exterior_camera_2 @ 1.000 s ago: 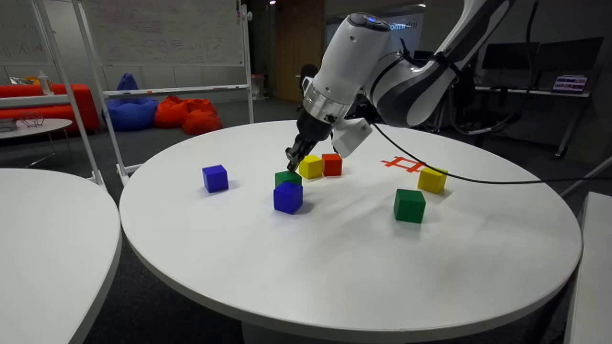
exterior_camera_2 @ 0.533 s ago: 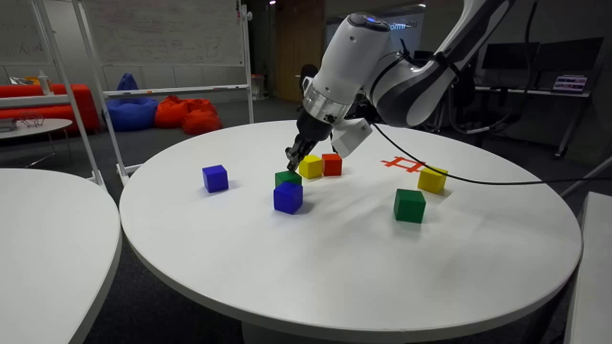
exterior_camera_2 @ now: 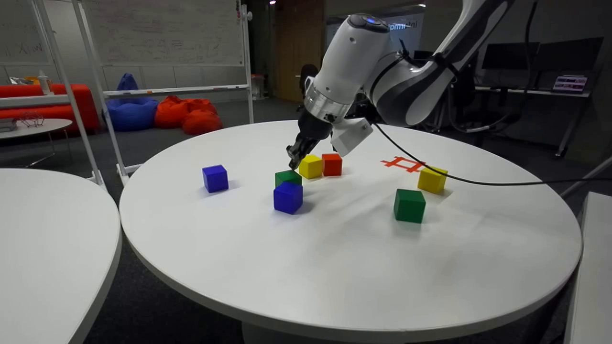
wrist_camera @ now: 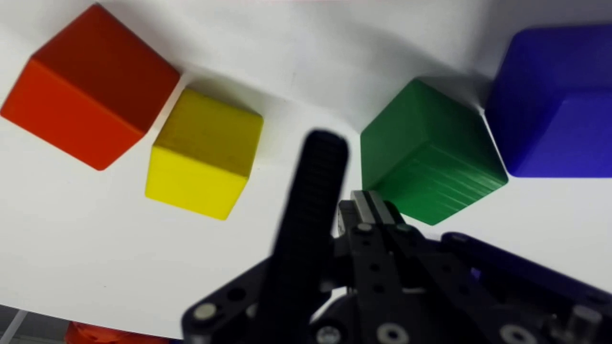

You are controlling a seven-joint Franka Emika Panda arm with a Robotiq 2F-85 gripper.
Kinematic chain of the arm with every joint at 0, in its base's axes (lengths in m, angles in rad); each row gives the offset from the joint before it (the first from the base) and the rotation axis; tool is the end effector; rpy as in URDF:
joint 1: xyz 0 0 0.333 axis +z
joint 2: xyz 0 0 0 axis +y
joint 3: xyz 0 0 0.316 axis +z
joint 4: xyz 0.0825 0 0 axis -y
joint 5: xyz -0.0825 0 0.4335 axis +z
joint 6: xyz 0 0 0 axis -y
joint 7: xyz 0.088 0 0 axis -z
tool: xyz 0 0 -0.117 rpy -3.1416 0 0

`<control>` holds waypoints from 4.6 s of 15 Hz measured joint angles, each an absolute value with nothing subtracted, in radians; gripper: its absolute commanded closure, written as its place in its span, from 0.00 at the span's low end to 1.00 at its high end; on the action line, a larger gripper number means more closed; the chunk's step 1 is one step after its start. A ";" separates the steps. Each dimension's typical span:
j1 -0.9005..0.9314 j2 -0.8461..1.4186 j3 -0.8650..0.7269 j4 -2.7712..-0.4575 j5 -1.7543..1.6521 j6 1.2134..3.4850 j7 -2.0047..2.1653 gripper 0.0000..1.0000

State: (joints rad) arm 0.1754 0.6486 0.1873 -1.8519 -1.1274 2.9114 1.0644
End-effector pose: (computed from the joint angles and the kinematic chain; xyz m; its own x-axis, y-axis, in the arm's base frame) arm 0.6246 0.2882 0.1576 0.8145 0.2678 0.5147 0.2582 -0.9617 0.0918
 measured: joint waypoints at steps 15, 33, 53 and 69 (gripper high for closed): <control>0.194 0.649 0.150 -1.843 -1.122 2.840 1.125 1.00; 0.194 0.649 0.146 -1.840 -1.121 2.820 1.146 1.00; 0.197 0.632 0.100 -1.835 -1.134 2.819 1.279 1.00; 0.281 0.721 0.124 -1.756 -1.029 2.675 1.049 0.99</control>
State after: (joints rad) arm 0.2815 0.7207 0.1239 -1.7563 -1.0288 2.6751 1.0485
